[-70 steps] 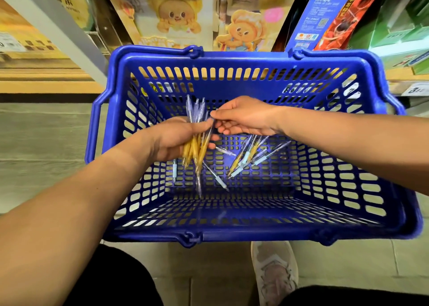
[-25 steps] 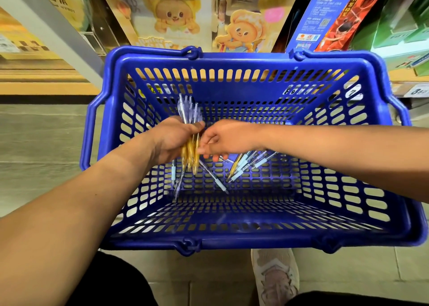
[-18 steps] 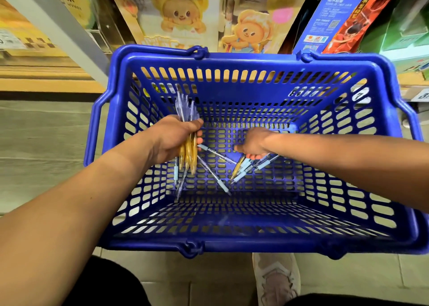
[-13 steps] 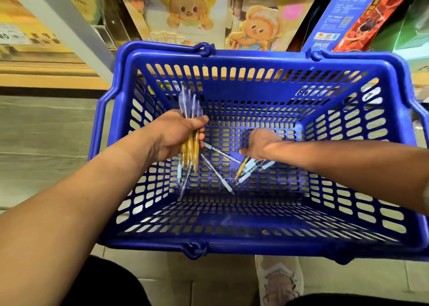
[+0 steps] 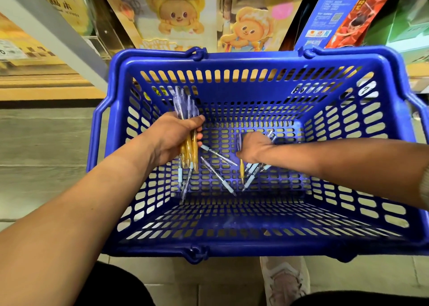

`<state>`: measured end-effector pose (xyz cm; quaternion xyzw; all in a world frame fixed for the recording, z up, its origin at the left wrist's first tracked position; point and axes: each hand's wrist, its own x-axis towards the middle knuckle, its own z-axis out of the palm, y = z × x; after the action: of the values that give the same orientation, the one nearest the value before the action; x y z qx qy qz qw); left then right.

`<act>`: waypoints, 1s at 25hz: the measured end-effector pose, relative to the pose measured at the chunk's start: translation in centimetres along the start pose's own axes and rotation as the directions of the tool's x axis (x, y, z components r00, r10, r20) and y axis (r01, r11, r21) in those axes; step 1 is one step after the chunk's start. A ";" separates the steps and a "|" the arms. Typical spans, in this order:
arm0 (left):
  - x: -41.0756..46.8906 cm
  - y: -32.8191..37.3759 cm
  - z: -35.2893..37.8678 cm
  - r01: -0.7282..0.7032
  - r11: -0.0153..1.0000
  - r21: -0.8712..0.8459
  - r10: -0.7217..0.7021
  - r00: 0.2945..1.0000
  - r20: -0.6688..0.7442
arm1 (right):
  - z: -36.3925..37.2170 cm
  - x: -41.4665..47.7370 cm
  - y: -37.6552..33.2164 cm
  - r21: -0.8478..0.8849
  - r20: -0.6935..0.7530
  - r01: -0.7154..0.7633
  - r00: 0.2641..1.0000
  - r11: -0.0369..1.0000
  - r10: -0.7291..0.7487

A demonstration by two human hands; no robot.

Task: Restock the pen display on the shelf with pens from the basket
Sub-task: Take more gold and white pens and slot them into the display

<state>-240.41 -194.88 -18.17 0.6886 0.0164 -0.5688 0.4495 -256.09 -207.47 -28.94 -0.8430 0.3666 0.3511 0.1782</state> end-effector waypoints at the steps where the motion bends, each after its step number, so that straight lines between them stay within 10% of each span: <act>1: 0.1 0.0 -0.1 0.006 1.000 -0.011 -0.006 1.000 -0.004 | -0.1 0.3 0.3 0.044 0.016 0.001 1.000 0.999 -0.002; 6: 0.6 -0.2 0.5 0.027 0.999 -0.046 -0.027 0.999 0.018 | -1.6 1.7 2.3 0.777 0.149 -0.059 0.985 0.627 -0.093; 15: -7.6 1.7 2.6 -0.070 0.954 -0.292 0.062 0.997 -0.036 | -9.0 -8.5 0.7 0.992 0.113 -0.093 0.949 0.082 -0.296; 25: -32.3 10.0 1.3 0.061 0.906 -0.419 -0.047 0.998 0.043 | -23.8 -36.3 -5.1 0.999 0.040 -0.033 0.967 0.032 -0.252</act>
<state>-247.44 -185.83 13.68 0.5658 0.1503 -0.5751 0.5715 -258.95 -199.46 13.91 -0.4682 0.4199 0.0694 0.7744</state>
